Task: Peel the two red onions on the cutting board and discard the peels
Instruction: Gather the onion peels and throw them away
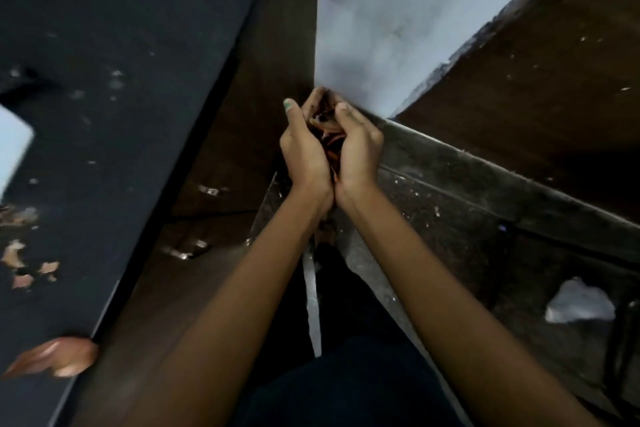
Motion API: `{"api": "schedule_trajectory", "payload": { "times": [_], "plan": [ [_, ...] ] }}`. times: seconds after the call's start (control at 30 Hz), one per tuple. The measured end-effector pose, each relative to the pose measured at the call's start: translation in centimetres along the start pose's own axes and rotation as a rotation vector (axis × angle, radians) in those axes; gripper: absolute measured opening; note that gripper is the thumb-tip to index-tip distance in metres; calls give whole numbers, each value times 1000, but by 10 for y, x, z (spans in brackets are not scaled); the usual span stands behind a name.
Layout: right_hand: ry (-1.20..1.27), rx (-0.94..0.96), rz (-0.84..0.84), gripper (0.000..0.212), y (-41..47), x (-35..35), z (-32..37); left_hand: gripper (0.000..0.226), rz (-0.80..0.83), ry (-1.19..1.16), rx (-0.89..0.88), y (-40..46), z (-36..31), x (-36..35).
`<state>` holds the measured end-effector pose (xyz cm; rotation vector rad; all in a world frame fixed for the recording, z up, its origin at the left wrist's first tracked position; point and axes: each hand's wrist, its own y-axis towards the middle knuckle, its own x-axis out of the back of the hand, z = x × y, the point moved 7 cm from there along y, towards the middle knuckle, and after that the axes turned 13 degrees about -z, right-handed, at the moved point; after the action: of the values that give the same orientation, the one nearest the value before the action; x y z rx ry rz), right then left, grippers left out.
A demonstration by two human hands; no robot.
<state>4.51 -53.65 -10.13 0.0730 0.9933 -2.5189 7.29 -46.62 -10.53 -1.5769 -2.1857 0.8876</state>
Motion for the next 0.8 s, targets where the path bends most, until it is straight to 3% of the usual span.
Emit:
{"api": "schedule_trajectory", "payload": {
  "times": [0.3,0.33,0.4,0.5,0.73,0.8],
  "plan": [
    [-167,-296,-278,18,134,47,-144,53,-132,56,426,125,164,5],
    [-215,-316,-291,14,148,49,-164,53,-161,86,445,141,181,10],
    [-295,-381,-297,32,175,53,-200,53,-209,166,461,170,210,17],
    [-325,-481,-293,39,210,62,-238,59,-230,262,524,206,247,25],
    [-313,-586,-374,60,313,65,-338,75,-264,261,575,292,301,22],
    [-337,-607,-342,58,317,57,-328,73,-221,284,588,310,311,19]
  ]
}}
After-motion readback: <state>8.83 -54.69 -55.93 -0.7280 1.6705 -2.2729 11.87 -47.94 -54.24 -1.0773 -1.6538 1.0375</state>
